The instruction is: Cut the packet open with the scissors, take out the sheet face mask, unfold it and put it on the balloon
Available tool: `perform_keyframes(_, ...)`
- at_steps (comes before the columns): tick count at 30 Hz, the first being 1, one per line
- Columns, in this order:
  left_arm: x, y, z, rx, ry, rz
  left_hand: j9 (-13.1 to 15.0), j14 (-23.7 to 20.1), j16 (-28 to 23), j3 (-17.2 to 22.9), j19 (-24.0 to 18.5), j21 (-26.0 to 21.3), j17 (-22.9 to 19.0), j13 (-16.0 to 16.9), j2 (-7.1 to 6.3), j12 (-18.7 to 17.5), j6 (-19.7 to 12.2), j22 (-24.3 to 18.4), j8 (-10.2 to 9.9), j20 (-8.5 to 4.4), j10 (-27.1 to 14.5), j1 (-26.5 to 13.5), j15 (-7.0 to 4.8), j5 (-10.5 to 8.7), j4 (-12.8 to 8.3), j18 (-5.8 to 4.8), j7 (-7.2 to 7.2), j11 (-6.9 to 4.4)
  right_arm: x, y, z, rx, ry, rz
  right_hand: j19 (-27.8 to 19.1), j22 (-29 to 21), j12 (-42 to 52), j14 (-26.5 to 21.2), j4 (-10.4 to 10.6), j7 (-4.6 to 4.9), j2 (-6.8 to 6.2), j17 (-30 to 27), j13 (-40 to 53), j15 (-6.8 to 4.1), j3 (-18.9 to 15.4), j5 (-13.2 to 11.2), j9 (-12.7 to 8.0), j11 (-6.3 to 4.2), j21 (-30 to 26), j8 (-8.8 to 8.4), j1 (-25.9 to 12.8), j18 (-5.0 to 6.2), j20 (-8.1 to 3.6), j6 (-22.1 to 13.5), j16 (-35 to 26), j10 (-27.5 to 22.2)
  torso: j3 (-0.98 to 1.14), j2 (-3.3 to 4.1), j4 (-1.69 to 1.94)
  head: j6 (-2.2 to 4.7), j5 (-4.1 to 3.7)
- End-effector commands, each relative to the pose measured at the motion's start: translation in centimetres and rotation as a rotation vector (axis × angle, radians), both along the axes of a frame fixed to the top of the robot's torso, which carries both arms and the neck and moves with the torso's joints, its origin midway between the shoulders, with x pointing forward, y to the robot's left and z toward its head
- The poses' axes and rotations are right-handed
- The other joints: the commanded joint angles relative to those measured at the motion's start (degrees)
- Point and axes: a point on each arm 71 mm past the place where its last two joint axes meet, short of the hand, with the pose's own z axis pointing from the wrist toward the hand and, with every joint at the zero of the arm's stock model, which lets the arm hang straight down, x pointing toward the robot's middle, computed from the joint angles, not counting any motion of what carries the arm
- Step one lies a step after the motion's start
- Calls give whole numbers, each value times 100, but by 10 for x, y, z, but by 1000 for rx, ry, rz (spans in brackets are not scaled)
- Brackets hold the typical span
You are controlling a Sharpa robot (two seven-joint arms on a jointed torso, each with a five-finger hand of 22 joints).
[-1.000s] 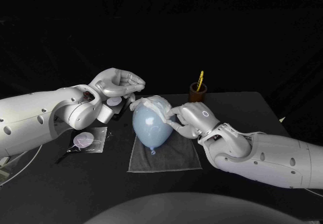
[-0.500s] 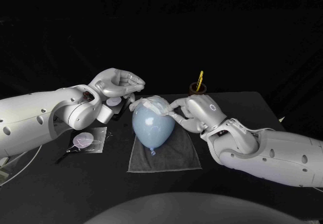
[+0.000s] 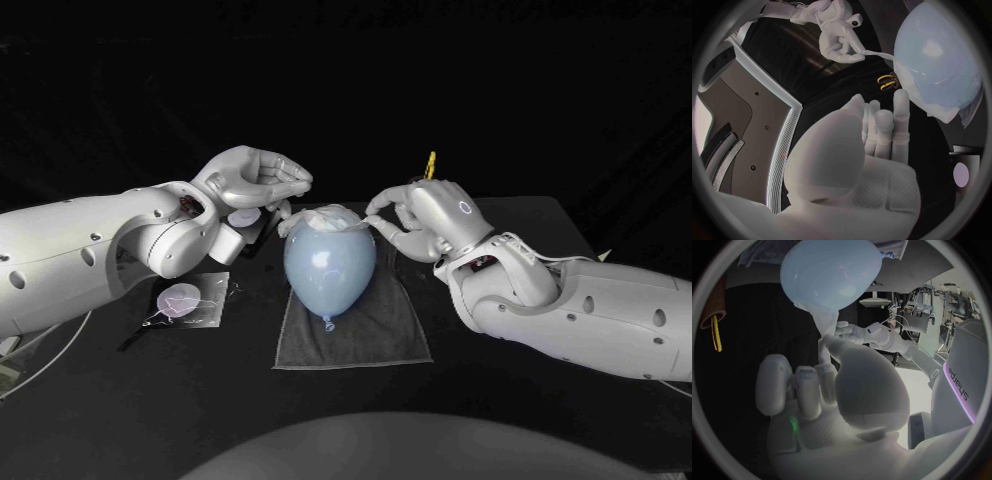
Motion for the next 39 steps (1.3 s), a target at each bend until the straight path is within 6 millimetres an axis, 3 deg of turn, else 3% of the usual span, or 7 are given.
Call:
perform_keyframes(1, -1, -4, 1, -11, -6, -27, -7, 24, -8, 51, 25, 35, -26, -7, -33, 24, -7, 6, 1, -5, -41, 51, -7, -4, -12, 91, 9, -3, 8, 0, 2, 5, 30, -6, 26, 789, -17, 540, -41, -21, 75, 1380, 936, -35, -5, 15, 690, -40, 42, 470, 31, -80, -20, -37, 22, 319, 5, -3, 0, 1, -2)
perform_keyframes(8, -2, -15, 2, 40, -59, -81, -106, -622, -327, 183, -153, -84, -852, -171, -121, -226, 4, -46, -78, 21, -211, -58, 24, -7, 37, 81, 6, 30, 26, 5, 7, -12, 64, -1, 9, 781, -36, 533, -69, -15, 85, 1364, 926, -33, 19, 15, 773, -36, 9, 503, 32, -73, -20, -92, 11, 310, -4, -4, 4, 1, -2)
perform_keyframes(14, -1, -28, 3, 112, -140, -127, -266, -930, -565, 218, -368, -335, -919, -592, -335, -872, 189, -182, -244, 148, -405, -367, 153, -10, 51, 72, 30, 147, 36, 11, 9, -25, 125, 17, -12, 768, -57, 524, -82, -6, 93, 1343, 914, -28, 35, 15, 835, -28, -35, 524, 21, -64, -18, -139, -3, 300, -15, 4, 6, 1, -2)
perform_keyframes(26, 2, -53, 4, 306, -290, -177, -411, -1170, -546, -164, -439, -549, -918, -823, -605, -1161, 174, -313, -507, 249, -404, -644, 235, -11, 38, 81, 79, 211, 41, 15, 14, -39, 150, 33, -22, 766, -74, 519, -99, -1, 93, 1333, 904, -24, 48, 15, 886, -23, -49, 542, 15, -62, -16, -176, -10, 290, -6, 0, 1, 42, 17)
perform_keyframes(30, 2, -58, 2, 358, -290, -185, -427, -1137, -456, -466, -362, -551, -893, -846, -629, -1159, 184, -327, -550, 254, -353, -812, 236, -12, 57, 88, 108, 210, 39, 16, 16, -32, 140, 35, -22, 766, -74, 519, -99, -1, 93, 1333, 904, -24, 48, 15, 886, -23, -49, 542, 15, -62, -16, -176, -10, 290, 2, -1, -4, 49, 12)
perform_keyframes(34, 3, -60, 0, 399, -274, -175, -437, -1003, -240, -1124, -182, -474, -831, -823, -460, -1059, 200, -307, -600, 222, -276, -900, 211, -17, 63, 89, 128, 196, 37, 15, 20, -16, 119, 37, -18, 772, -72, 525, -103, 0, 91, 1349, 907, -23, 50, 16, 898, -23, -37, 547, 14, -64, -16, -182, 0, 291, 5, -2, -7, 59, -5)
perform_keyframes(39, 5, -62, -1, 419, -263, -159, -421, -933, -153, -1451, -107, -424, -812, -783, -352, -955, 275, -287, -582, 198, -210, -945, 186, -17, 75, 91, 109, 170, 35, 14, 23, -7, 105, 37, -18, 772, -72, 525, -103, 0, 91, 1349, 907, -23, 50, 16, 898, -23, -37, 547, 14, -64, -16, -182, 0, 291, 5, -6, -9, 64, -13)
